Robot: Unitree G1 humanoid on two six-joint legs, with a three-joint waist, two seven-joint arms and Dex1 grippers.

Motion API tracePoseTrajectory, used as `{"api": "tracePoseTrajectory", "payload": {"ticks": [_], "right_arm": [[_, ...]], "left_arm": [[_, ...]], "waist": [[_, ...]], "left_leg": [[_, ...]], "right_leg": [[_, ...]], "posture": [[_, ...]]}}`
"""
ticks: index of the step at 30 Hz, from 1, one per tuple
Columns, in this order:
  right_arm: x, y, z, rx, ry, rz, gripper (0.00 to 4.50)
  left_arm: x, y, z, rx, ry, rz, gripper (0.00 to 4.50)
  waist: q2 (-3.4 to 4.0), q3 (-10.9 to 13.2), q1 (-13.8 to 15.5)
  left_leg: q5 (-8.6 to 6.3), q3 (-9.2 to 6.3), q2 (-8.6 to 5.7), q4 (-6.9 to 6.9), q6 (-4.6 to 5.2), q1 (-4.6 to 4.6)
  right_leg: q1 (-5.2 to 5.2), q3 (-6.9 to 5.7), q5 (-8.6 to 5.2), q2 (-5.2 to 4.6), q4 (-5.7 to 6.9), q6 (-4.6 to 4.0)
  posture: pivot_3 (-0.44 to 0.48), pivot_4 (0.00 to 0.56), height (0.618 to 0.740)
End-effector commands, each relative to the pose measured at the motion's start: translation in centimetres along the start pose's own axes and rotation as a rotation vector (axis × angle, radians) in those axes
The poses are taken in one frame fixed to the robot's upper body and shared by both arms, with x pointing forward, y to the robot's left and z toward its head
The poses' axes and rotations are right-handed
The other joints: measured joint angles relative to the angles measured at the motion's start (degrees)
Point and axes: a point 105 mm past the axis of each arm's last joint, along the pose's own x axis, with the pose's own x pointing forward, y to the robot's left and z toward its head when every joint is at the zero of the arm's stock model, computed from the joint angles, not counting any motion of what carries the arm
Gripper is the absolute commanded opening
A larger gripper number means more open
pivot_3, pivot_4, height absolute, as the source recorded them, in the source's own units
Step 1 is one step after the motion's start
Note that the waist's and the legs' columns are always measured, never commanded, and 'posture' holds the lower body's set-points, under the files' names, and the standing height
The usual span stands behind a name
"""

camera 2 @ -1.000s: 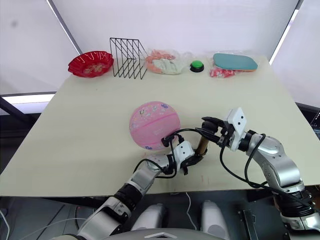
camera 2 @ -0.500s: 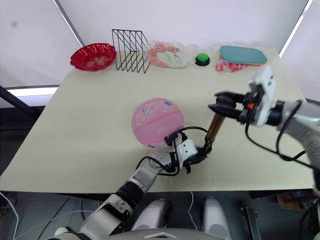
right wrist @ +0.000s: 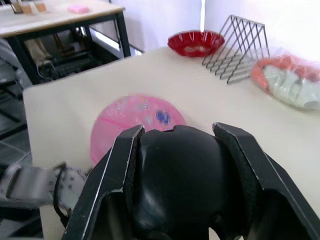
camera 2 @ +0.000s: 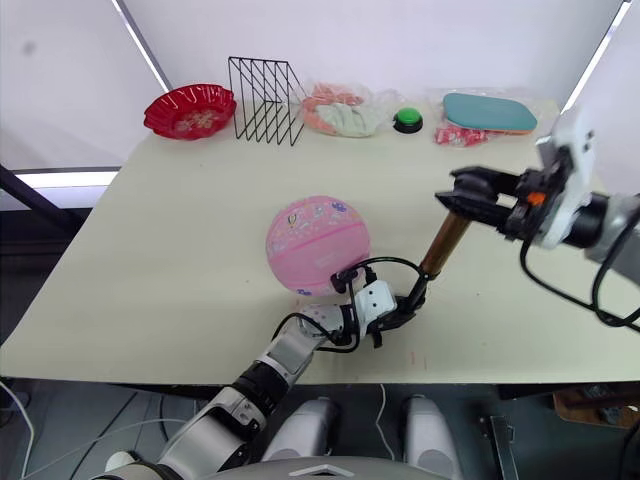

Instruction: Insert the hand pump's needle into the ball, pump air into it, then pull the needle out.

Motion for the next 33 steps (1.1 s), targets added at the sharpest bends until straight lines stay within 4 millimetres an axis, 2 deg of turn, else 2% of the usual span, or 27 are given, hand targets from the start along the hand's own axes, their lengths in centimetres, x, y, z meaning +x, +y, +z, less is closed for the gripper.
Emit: {"api": "tracePoseTrajectory", "payload": {"ticks": [1, 2, 3, 4, 6, 9, 11, 13, 17, 18, 21, 25, 31, 33], "right_arm": [[1.1, 0.8, -4.9, 0.032, 0.096, 0.033, 1.69], [1.2, 0.8, -5.9, 0.025, 0.107, 0.028, 1.69], [1.6, 0.5, -7.6, 0.033, 0.125, -0.002, 1.69], [2.1, 0.7, -10.1, 0.053, 0.152, -0.005, 1.69], [2.6, 1.4, -13.4, 0.090, 0.183, -0.013, 1.69], [3.3, 2.8, -16.4, 0.129, 0.209, -0.004, 1.69], [3.7, 3.3, -16.6, 0.109, 0.197, 0.016, 1.69], [3.7, 2.5, -13.8, 0.052, 0.141, 0.009, 1.69], [2.7, 0.6, -8.1, -0.061, 0.058, -0.026, 1.69], [2.2, 0.4, -5.9, -0.086, 0.025, -0.025, 1.69], [1.3, 0.7, -2.0, -0.116, -0.016, -0.001, 1.69], [0.0, 1.5, 3.5, -0.168, -0.082, 0.022, 1.69], [-1.3, 2.6, 7.5, -0.181, -0.102, 0.042, 1.69], [-1.4, 2.6, 8.1, -0.175, -0.104, 0.044, 1.69]], "left_arm": [[-1.1, -1.2, -4.7, -0.087, 0.173, -0.010, 0.95], [-1.1, -1.2, -4.7, -0.087, 0.173, -0.011, 0.95], [-1.1, -1.3, -4.7, -0.086, 0.175, -0.012, 0.95], [-1.1, -1.4, -4.7, -0.084, 0.179, -0.016, 0.95], [-1.1, -1.4, -4.6, -0.092, 0.176, -0.013, 0.95], [-1.0, -1.4, -4.5, -0.096, 0.174, -0.010, 0.95], [-1.1, -1.4, -4.5, -0.093, 0.178, -0.010, 0.95], [-1.2, -1.3, -4.6, -0.093, 0.181, -0.008, 0.95], [-1.4, -1.5, -5.1, -0.099, 0.193, -0.015, 0.95], [-1.4, -1.6, -5.2, -0.101, 0.196, -0.017, 0.95], [-1.3, -1.7, -5.3, -0.104, 0.197, -0.021, 0.95], [-1.0, -1.8, -5.2, -0.111, 0.185, -0.029, 0.95], [-0.7, -1.9, -5.2, -0.112, 0.179, -0.041, 0.95], [-0.7, -1.7, -5.1, -0.110, 0.175, -0.041, 0.95]], "waist": [[-0.05, -0.1, -0.1], [-0.03, -0.2, -0.3], [-0.04, -0.3, -0.4], [-0.16, -0.5, -0.7], [-0.27, -0.7, -0.9], [-0.39, -1.1, -1.2], [-0.40, -1.1, -1.4], [-0.42, -1.1, -1.4], [-0.07, -0.8, -1.2], [0.09, -0.5, -1.1], [0.34, -0.2, -0.8], [0.43, -0.1, -0.2], [0.31, 0.1, 0.4], [0.30, 0.1, 0.4]], "left_leg": [[0.00, 0.00, 0.02, -0.01, 0.00, 0.05], [0.00, 0.00, 0.05, 0.00, 0.00, 0.08], [0.00, 0.00, 0.05, 0.00, 0.00, 0.10], [0.00, -0.01, 0.06, -0.01, 0.00, 0.12], [0.00, -0.04, 0.10, -0.08, -0.01, 0.20], [-0.01, -0.08, 0.12, -0.14, -0.02, 0.35], [-0.02, -0.06, 0.15, -0.22, -0.04, 0.77], [-0.07, -0.15, 0.25, -0.41, -0.10, 1.06], [-0.07, -0.26, 0.38, -0.40, -0.11, 1.06], [-0.06, -0.26, 0.34, -0.40, -0.10, 1.04], [-0.05, -0.22, 0.06, -0.37, -0.09, 0.78], [-0.03, -0.15, -0.07, -0.15, -0.07, -0.09], [-0.05, -0.16, -0.09, -0.15, -0.04, -0.16], [-0.05, -0.14, -0.09, -0.14, -0.03, -0.16]], "right_leg": [[0.04, 0.00, 0.00, 0.02, 0.00, 0.00], [0.06, 0.00, 0.00, 0.05, 0.01, 0.00], [0.07, 0.00, 0.00, 0.06, 0.01, 0.01], [0.08, 0.00, 0.00, 0.07, 0.01, 0.01], [0.12, -0.01, 0.00, 0.13, 0.01, 0.01], [0.26, -0.01, -0.01, 0.16, 0.01, 0.00], [0.63, 0.05, -0.04, 0.15, 0.00, -0.02], [1.11, 0.17, -0.28, 0.15, -0.02, -0.09], [0.99, 0.12, -0.33, 0.16, -0.01, -0.11], [0.88, 0.08, -0.31, 0.16, -0.02, -0.10], [0.64, 0.10, -0.17, 0.05, -0.02, 0.11], [-0.09, 0.08, -0.10, -0.03, -0.01, 0.04], [-0.08, -0.02, -0.12, -0.10, -0.06, 0.04], [-0.08, -0.01, -0.12, -0.14, -0.07, 0.04]], "posture": [[0.000, 0.150, 0.740], [0.000, 0.150, 0.740], [0.000, 0.150, 0.740], [0.000, 0.150, 0.740], [0.000, 0.150, 0.740], [0.000, 0.150, 0.740], [0.000, 0.150, 0.740], [0.000, 0.150, 0.740], [0.000, 0.150, 0.740], [0.000, 0.150, 0.740], [0.000, 0.150, 0.740], [0.000, 0.150, 0.740], [0.000, 0.150, 0.740], [0.000, 0.150, 0.740]]}}
